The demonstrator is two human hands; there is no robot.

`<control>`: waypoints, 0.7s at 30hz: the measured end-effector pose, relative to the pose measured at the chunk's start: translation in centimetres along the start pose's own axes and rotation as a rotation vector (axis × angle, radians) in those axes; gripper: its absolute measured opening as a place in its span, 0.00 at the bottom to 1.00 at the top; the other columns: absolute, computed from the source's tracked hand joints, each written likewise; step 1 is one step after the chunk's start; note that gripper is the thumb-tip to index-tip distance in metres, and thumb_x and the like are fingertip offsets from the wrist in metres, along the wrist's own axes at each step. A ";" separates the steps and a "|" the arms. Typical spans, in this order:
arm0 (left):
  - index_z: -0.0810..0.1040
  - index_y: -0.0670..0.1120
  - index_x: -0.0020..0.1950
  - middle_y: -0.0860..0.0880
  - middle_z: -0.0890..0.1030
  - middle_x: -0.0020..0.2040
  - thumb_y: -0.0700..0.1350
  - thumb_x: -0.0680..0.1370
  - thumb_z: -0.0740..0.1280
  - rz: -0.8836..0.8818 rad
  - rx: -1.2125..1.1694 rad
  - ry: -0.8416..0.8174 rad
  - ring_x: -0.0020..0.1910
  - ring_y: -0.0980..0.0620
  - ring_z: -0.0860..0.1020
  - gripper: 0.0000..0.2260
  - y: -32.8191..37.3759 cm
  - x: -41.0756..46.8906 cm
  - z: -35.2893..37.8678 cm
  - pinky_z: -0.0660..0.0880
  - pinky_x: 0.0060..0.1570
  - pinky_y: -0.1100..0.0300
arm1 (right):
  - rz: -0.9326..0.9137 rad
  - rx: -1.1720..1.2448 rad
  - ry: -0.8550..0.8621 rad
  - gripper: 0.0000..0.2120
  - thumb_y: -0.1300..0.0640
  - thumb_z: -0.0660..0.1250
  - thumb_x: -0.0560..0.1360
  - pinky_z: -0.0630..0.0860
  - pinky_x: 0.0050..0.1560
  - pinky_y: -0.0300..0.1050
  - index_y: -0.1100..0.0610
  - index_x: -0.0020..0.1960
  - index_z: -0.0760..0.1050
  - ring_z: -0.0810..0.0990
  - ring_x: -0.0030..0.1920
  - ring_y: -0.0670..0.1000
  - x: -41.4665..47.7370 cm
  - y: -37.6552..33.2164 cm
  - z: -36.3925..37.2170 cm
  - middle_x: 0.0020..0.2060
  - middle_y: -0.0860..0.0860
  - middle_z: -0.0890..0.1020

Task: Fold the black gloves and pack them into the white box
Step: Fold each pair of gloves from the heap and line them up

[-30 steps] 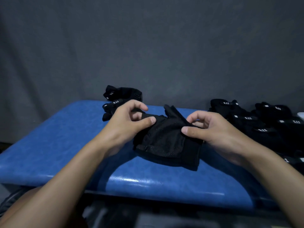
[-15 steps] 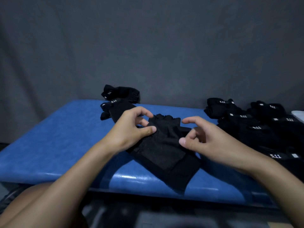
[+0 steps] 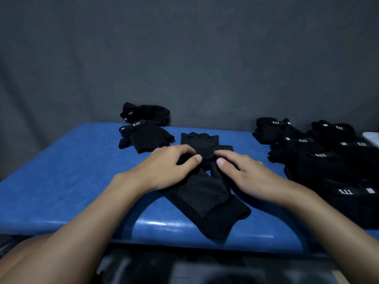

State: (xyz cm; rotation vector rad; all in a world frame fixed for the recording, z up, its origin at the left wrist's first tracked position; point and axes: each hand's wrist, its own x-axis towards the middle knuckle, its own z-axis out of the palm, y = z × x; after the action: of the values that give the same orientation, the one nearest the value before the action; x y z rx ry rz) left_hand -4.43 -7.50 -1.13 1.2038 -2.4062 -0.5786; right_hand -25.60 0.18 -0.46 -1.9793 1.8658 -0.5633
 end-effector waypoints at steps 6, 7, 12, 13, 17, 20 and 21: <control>0.71 0.51 0.73 0.53 0.69 0.75 0.57 0.83 0.55 0.025 -0.012 0.018 0.75 0.55 0.63 0.21 -0.2 1.2 -0.1 0.59 0.70 0.62 | 0.055 -0.029 0.047 0.23 0.39 0.47 0.82 0.51 0.67 0.49 0.41 0.75 0.61 0.61 0.74 0.47 2.8 -0.5 0.4 0.71 0.41 0.70; 0.72 0.51 0.72 0.53 0.71 0.73 0.56 0.83 0.56 0.038 -0.027 0.058 0.73 0.55 0.66 0.20 -0.4 1.1 -0.4 0.61 0.69 0.63 | 0.047 -0.036 0.076 0.22 0.40 0.49 0.82 0.52 0.67 0.50 0.41 0.75 0.62 0.61 0.74 0.48 2.9 -0.6 0.4 0.71 0.41 0.70; 0.78 0.56 0.48 0.56 0.76 0.45 0.61 0.76 0.58 0.114 0.110 0.165 0.48 0.57 0.75 0.14 0.5 -2.0 -1.9 0.74 0.52 0.51 | -0.211 0.127 0.074 0.17 0.53 0.68 0.77 0.66 0.62 0.31 0.45 0.66 0.75 0.72 0.63 0.35 0.8 -1.3 -0.8 0.61 0.36 0.77; 0.77 0.56 0.45 0.56 0.75 0.42 0.63 0.75 0.57 0.117 0.121 0.146 0.44 0.58 0.75 0.14 1.0 -2.9 -2.0 0.75 0.48 0.51 | -0.240 0.135 0.023 0.17 0.54 0.70 0.76 0.66 0.60 0.26 0.44 0.64 0.76 0.71 0.63 0.32 0.3 -1.3 -0.9 0.59 0.34 0.77; 0.76 0.57 0.55 0.57 0.74 0.47 0.70 0.73 0.50 0.027 0.230 -0.070 0.48 0.56 0.75 0.25 2.6 -5.8 -1.6 0.74 0.52 0.53 | -0.274 0.077 -0.180 0.19 0.49 0.72 0.74 0.59 0.69 0.29 0.44 0.64 0.76 0.64 0.68 0.30 -0.8 -0.9 -0.4 0.64 0.36 0.75; 0.71 0.59 0.66 0.56 0.73 0.55 0.75 0.70 0.42 0.007 0.387 -0.108 0.58 0.53 0.72 0.35 3.2 -6.2 -1.3 0.69 0.62 0.54 | -0.275 -0.060 -0.190 0.23 0.40 0.67 0.74 0.57 0.75 0.44 0.43 0.68 0.73 0.62 0.71 0.34 -0.9 -0.6 0.1 0.69 0.35 0.69; 0.69 0.60 0.69 0.56 0.73 0.59 0.75 0.69 0.40 0.010 0.426 -0.114 0.62 0.52 0.70 0.38 3.3 -6.1 -1.2 0.66 0.65 0.53 | -0.264 -0.136 -0.177 0.25 0.37 0.65 0.74 0.55 0.76 0.48 0.41 0.70 0.70 0.60 0.72 0.35 -1.0 -0.4 0.2 0.70 0.34 0.68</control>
State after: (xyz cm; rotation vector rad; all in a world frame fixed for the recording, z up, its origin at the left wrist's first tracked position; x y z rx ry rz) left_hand -2.59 -0.98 0.62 1.3508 -2.7199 -0.1324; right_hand -25.23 1.23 -0.42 -2.3017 1.5868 -0.3245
